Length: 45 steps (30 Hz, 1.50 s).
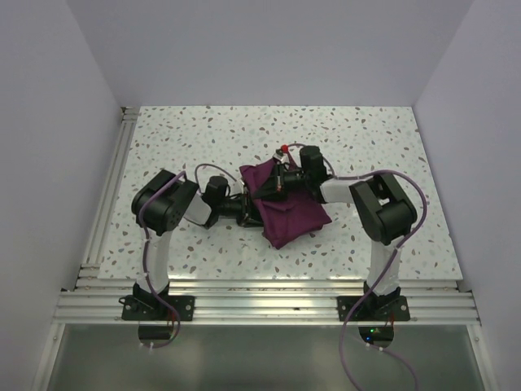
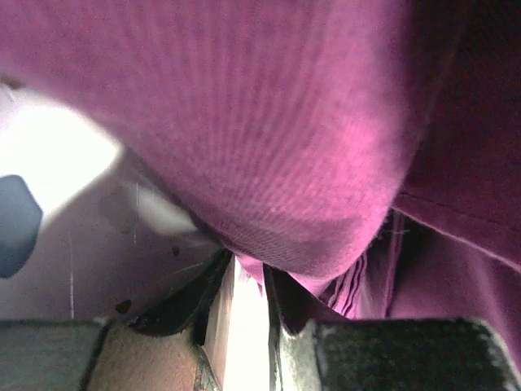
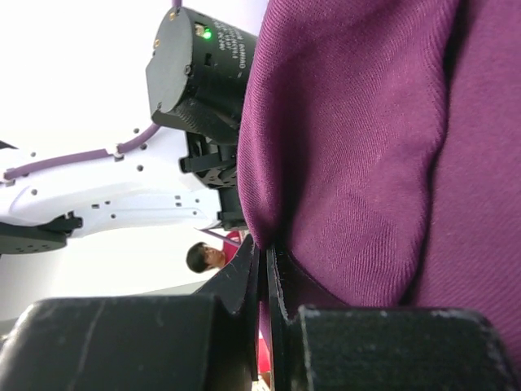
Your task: Prepare the surgical pack
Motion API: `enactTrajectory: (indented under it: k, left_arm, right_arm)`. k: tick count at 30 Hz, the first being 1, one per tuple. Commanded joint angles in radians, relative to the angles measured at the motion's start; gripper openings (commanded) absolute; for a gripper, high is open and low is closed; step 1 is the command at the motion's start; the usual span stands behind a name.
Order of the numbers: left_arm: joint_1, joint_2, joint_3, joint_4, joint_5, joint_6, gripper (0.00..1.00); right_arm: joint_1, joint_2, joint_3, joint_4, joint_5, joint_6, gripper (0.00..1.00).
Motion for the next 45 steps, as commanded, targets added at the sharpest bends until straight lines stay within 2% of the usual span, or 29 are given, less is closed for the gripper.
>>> enactTrajectory:
  k: [1, 4, 13, 25, 27, 29, 30, 31, 33, 34, 35, 37, 41, 45]
  left_arm:
    - [-0.030, -0.013, 0.039, -0.052, -0.083, 0.026, 0.24]
    - [-0.029, -0.039, 0.048, -0.103, -0.098, 0.055, 0.24]
    - [-0.030, -0.057, 0.056, -0.155, -0.120, 0.089, 0.23]
    - [-0.029, -0.066, 0.031, -0.144, -0.143, 0.093, 0.24]
    - [-0.029, -0.073, 0.017, -0.141, -0.150, 0.096, 0.25]
    - [-0.024, -0.092, -0.001, -0.138, -0.167, 0.099, 0.27]
    - [-0.015, -0.102, -0.027, -0.131, -0.176, 0.100, 0.27]
    - [-0.009, -0.115, -0.042, -0.106, -0.189, 0.092, 0.30]
    - [0.011, -0.129, -0.096, -0.069, -0.196, 0.078, 0.33]
    - [0.019, -0.143, -0.113, -0.036, -0.201, 0.069, 0.37]
    - [0.023, -0.152, -0.131, -0.014, -0.204, 0.064, 0.39]
    - [0.033, -0.184, -0.180, 0.027, -0.215, 0.057, 0.43]
    - [0.048, -0.269, -0.253, 0.008, -0.244, 0.078, 0.43]
    - [0.083, -0.405, -0.306, -0.132, -0.287, 0.155, 0.44]
  right_arm:
    - [0.059, 0.009, -0.007, 0.142, -0.053, 0.094, 0.00]
    - [0.061, 0.035, -0.026, 0.227, -0.055, 0.151, 0.00]
    - [0.058, 0.190, -0.091, 0.655, -0.071, 0.408, 0.00]
    - [0.044, 0.260, -0.119, 0.678, -0.061, 0.373, 0.00]
    - [0.036, 0.238, -0.122, 0.615, -0.056, 0.314, 0.00]
    - [0.030, 0.181, -0.114, 0.451, -0.042, 0.236, 0.00]
    - [0.026, 0.157, -0.105, 0.370, -0.038, 0.124, 0.00]
    - [0.026, 0.135, -0.077, 0.166, -0.029, 0.053, 0.00]
    - [0.024, 0.076, -0.030, -0.063, 0.022, -0.170, 0.00]
    - [0.024, 0.062, 0.011, -0.236, 0.043, -0.226, 0.00]
    - [0.026, 0.039, 0.026, -0.294, 0.057, -0.267, 0.00]
    - [0.024, 0.025, 0.047, -0.339, 0.067, -0.299, 0.00]
    - [0.026, 0.006, 0.076, -0.417, 0.102, -0.337, 0.00]
    - [0.029, -0.006, 0.092, -0.474, 0.142, -0.381, 0.01]
